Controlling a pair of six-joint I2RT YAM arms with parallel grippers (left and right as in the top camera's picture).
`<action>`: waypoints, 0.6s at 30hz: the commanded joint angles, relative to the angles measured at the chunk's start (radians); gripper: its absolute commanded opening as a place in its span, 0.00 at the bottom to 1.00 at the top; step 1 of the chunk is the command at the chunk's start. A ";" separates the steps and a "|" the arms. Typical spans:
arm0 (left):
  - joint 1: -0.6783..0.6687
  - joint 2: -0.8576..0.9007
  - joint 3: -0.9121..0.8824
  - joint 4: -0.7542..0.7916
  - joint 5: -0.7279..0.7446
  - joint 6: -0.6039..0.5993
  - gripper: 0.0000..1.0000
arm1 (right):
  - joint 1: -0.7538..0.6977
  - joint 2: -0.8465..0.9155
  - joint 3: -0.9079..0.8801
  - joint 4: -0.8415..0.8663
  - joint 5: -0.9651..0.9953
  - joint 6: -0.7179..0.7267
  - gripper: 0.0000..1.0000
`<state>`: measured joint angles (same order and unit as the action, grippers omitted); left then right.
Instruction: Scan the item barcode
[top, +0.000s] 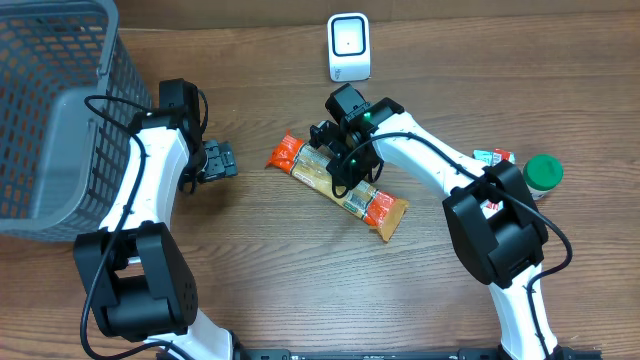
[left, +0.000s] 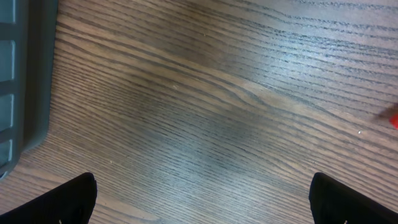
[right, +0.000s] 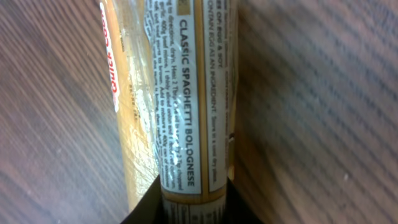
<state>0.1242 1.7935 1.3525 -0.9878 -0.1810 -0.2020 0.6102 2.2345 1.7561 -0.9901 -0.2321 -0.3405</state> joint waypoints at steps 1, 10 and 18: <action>-0.007 -0.021 0.004 0.001 -0.010 0.015 1.00 | 0.000 -0.004 0.000 -0.046 0.051 -0.008 0.15; -0.007 -0.021 0.004 0.001 -0.010 0.015 1.00 | 0.018 -0.245 0.014 -0.108 0.051 -0.008 0.08; -0.007 -0.021 0.004 0.001 -0.010 0.015 1.00 | 0.018 -0.373 0.014 -0.193 0.048 0.040 0.04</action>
<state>0.1242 1.7935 1.3525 -0.9878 -0.1810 -0.2020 0.6228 1.9347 1.7554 -1.1809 -0.1654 -0.3347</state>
